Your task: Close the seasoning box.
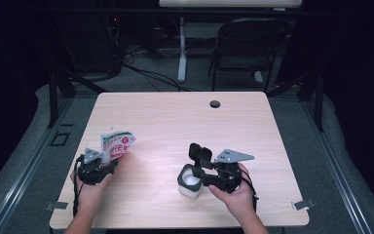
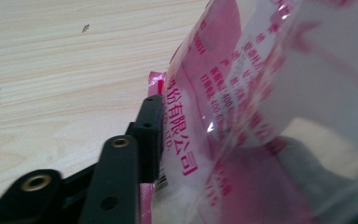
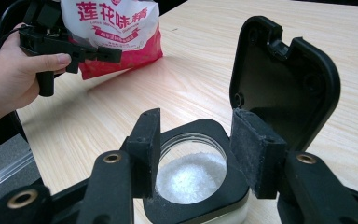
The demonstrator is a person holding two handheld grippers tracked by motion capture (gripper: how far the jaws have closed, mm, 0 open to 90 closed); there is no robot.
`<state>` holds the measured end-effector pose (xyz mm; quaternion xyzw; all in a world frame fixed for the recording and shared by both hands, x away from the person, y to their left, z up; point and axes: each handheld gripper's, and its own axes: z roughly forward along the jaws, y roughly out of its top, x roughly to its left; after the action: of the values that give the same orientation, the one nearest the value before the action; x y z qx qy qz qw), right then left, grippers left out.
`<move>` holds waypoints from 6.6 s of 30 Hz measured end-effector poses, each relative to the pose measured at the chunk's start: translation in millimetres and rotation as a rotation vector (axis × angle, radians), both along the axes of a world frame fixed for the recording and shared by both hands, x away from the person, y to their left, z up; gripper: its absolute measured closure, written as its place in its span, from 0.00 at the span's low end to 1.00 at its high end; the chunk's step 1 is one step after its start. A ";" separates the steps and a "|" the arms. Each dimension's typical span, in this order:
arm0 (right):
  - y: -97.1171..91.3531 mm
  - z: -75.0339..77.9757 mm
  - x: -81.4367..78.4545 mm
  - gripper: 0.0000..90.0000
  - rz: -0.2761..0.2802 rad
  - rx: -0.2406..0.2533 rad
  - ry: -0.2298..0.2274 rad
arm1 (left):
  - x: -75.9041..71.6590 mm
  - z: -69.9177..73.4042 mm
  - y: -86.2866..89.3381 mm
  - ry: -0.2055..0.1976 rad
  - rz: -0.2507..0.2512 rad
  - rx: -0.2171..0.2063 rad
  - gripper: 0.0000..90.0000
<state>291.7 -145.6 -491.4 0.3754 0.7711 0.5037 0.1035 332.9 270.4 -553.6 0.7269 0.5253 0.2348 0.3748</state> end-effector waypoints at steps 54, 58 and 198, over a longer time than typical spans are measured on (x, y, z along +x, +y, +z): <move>-20.0 16.5 -0.9 0.65 -0.047 0.014 -0.006 | -29.2 -2.0 -90.5 -0.032 -0.428 0.030 0.36; -25.6 18.9 -0.6 0.66 -0.060 0.024 -0.007 | -29.9 -3.3 -93.0 -0.025 -0.436 0.027 0.36; 2.8 7.6 -9.6 0.67 0.047 -0.203 -0.092 | -27.8 19.0 -76.6 -0.086 -0.380 -0.065 0.38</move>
<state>282.1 -142.9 -483.8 0.3214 0.8212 0.4419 0.1644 305.2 193.8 -534.6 0.7897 0.3696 0.1735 0.4578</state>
